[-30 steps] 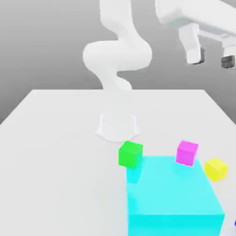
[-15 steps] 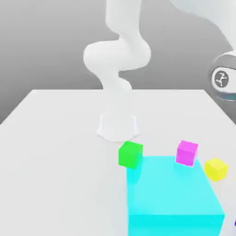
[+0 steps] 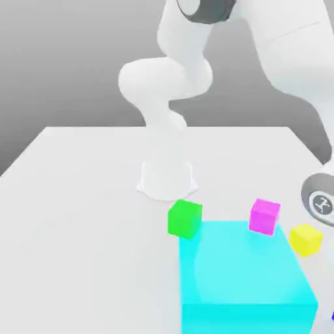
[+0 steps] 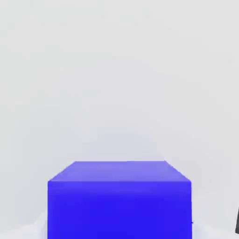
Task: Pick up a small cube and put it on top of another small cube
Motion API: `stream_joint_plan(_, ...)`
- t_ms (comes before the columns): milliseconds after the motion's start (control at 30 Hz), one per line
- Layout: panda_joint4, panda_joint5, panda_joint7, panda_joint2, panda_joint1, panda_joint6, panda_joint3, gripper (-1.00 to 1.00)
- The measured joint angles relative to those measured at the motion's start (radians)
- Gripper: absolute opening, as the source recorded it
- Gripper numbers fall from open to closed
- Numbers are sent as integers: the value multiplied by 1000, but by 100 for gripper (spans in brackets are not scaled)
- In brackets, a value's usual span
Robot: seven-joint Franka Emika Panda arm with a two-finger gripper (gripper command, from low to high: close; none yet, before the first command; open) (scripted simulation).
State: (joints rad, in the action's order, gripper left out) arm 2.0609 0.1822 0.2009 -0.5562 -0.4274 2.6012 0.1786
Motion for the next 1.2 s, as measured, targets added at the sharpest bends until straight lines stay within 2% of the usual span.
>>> stream_joint_plan(100,40,-33,-8,104,19,-62,8,-100)
stream_joint_plan(367,249,-115,-210,398,76,-139,-61,-100)
stream_joint_plan(1033,780,-216,-803,1124,333,-329,-132,-100)
stream_joint_plan(1200,859,-228,-836,1051,358,-176,-123,-100)
